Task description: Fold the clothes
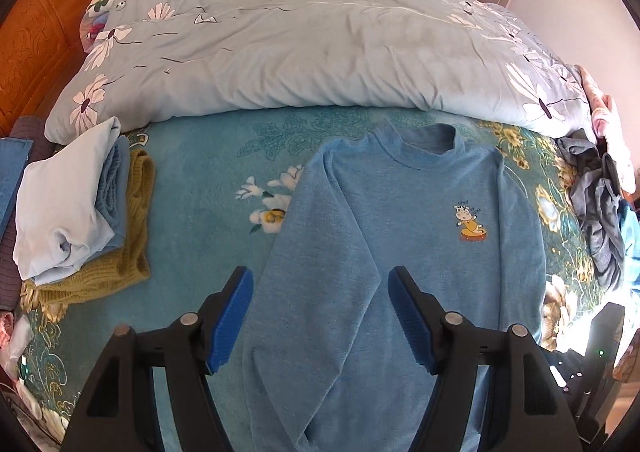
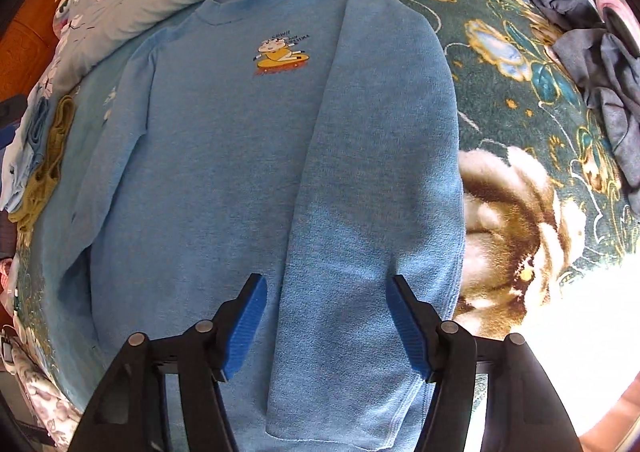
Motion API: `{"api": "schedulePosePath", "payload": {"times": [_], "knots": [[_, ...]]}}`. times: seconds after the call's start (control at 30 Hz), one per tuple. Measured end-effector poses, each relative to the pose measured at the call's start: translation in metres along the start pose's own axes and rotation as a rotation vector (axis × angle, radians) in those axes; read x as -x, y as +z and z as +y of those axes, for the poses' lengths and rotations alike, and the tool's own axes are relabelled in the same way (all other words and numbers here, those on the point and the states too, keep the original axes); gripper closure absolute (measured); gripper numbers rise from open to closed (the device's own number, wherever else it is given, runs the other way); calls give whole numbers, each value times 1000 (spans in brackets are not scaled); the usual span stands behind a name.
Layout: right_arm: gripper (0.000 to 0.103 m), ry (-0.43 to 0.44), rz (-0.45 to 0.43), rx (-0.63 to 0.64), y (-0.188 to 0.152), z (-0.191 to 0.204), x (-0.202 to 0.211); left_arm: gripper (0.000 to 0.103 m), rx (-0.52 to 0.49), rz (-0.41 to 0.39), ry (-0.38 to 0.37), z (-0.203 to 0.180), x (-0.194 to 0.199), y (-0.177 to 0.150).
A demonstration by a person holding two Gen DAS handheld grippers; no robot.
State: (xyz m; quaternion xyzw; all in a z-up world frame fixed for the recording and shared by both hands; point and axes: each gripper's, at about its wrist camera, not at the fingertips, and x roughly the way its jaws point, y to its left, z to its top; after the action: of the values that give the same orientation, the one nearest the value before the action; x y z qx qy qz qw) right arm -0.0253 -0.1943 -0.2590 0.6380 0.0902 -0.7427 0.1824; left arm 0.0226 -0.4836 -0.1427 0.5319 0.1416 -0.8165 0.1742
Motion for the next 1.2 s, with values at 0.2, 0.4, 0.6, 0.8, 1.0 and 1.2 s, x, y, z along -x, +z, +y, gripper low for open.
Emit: {"api": "schedulePosePath", "payload": {"times": [0.2, 0.4, 0.6, 0.8, 1.0, 1.2], "knots": [[58, -36, 10, 9, -6, 4, -6, 32, 6, -21, -6, -6, 7, 4], [95, -29, 38, 4, -12, -8, -6, 32, 16, -22, -13, -11, 9, 6], [99, 35, -5, -64, -12, -39, 25, 32, 23, -10, -6, -14, 6, 5], [99, -63, -131, -141, 13, -108, 77, 32, 48, -3, 6, -15, 4, 6], [99, -218, -214, -186, 78, -181, 101, 32, 69, 5, 21, -15, 0, 9], [100, -298, -201, -198, 114, -223, 86, 32, 82, 16, 50, -16, -6, 10]]}}
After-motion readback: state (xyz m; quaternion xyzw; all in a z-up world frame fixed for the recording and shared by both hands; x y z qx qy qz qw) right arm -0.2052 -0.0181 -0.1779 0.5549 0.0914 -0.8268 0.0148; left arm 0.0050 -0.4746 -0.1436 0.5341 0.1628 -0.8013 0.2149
